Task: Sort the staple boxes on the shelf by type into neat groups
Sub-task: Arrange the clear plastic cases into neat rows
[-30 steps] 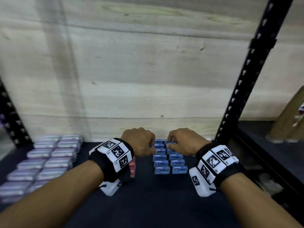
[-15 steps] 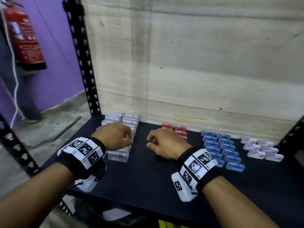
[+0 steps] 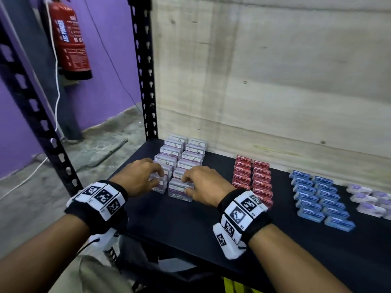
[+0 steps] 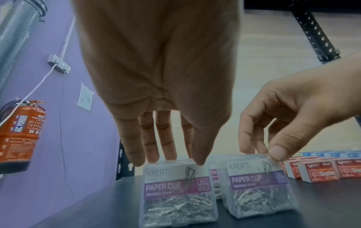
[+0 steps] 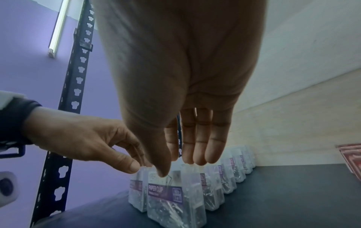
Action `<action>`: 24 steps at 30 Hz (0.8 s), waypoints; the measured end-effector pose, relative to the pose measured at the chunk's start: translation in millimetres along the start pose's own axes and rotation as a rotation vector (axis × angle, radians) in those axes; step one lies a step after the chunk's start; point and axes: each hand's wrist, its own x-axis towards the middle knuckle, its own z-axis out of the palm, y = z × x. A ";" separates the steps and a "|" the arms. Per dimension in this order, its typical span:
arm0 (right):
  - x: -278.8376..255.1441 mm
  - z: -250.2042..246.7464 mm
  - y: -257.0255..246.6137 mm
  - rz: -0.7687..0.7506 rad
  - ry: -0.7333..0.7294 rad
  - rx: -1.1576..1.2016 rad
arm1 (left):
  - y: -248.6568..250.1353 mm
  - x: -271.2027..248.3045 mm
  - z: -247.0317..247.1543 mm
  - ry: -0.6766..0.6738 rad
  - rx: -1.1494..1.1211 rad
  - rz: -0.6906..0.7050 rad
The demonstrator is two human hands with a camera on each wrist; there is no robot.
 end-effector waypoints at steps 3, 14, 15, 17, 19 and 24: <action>2.3 2.9 1.9 0.014 0.008 0.014 | -1.7 1.3 -0.1 0.013 0.000 0.010; -8.5 0.9 2.1 0.000 -0.017 0.053 | 5.4 -8.5 -1.0 -0.029 0.024 0.074; -11.2 0.6 2.0 -0.008 -0.022 0.048 | 6.3 -10.3 -1.5 -0.039 0.018 0.080; -17.4 0.5 2.0 -0.014 -0.030 0.048 | 8.4 -14.8 -2.3 -0.061 -0.005 0.084; -24.1 1.0 1.7 -0.015 -0.044 0.061 | 10.7 -19.6 -3.2 -0.083 -0.028 0.085; -40.3 2.4 0.9 -0.015 -0.054 0.072 | 16.8 -28.7 -4.2 -0.121 -0.039 0.108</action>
